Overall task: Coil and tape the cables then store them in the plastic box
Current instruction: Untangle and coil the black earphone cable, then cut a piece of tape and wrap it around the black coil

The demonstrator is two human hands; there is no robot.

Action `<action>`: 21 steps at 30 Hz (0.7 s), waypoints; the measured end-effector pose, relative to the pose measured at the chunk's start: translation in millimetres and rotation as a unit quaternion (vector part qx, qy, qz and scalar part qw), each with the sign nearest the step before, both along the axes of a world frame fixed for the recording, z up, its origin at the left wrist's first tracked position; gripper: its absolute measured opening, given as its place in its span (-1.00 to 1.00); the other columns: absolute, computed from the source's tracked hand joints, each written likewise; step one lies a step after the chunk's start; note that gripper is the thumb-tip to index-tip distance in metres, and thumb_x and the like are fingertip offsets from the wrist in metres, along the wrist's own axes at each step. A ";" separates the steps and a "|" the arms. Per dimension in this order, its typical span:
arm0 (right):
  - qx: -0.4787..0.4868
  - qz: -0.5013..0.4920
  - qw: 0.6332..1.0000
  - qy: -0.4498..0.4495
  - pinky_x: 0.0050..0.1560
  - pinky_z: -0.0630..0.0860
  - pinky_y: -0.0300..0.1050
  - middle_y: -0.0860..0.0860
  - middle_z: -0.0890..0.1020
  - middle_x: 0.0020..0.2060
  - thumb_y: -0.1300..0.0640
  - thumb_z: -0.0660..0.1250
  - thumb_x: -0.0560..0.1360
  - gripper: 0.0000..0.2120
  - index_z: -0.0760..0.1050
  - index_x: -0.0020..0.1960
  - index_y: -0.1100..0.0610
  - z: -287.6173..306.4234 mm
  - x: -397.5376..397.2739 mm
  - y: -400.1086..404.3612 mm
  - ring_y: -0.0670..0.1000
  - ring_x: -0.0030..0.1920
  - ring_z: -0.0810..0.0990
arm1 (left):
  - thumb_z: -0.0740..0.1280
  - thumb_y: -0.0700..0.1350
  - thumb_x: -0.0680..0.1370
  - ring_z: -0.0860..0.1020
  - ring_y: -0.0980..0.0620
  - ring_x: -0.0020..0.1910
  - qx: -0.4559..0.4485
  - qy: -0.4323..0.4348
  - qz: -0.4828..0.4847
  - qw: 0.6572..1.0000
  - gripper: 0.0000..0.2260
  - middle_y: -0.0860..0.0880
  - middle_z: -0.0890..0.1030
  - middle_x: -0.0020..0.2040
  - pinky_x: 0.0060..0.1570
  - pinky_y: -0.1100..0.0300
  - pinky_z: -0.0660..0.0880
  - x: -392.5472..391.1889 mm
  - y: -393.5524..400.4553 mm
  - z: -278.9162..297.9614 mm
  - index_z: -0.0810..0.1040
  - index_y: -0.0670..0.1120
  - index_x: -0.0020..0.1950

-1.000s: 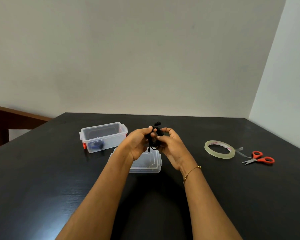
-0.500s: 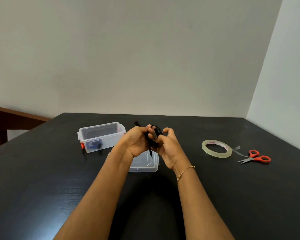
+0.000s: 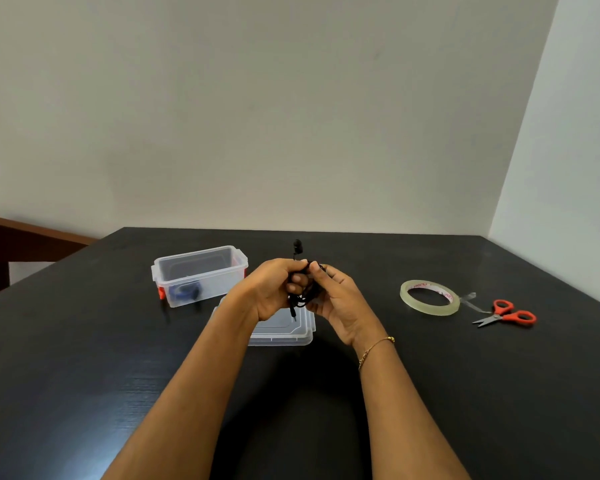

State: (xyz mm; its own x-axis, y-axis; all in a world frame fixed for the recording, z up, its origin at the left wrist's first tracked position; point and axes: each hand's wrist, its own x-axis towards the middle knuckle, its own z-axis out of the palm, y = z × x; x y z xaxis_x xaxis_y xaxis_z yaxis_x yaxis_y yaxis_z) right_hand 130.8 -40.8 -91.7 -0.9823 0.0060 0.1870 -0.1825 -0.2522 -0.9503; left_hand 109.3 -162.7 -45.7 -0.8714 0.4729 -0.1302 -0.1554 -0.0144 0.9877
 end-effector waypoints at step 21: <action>0.131 -0.259 0.957 -0.003 -0.01 0.49 -0.14 0.08 0.59 0.00 0.09 0.12 0.58 -0.85 0.46 0.02 0.06 -2.2 1.6 37.4 0.00 0.02 0.54 | 0.11 -0.08 0.63 0.54 0.09 -0.43 0.165 -0.129 0.085 0.974 -0.78 -0.03 0.55 -0.32 -0.24 0.17 0.49 8.2 72.4 -1.1 0.45 -0.15 -0.09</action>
State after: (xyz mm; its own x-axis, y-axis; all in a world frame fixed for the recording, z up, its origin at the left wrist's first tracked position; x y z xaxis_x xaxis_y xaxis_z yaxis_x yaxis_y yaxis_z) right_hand 132.3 -3.5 -93.9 -0.8612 0.4470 0.2421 -0.2122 0.1168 -0.9702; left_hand 117.6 -90.3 -46.8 -0.8993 0.3775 -0.2208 -0.3658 -0.3726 0.8529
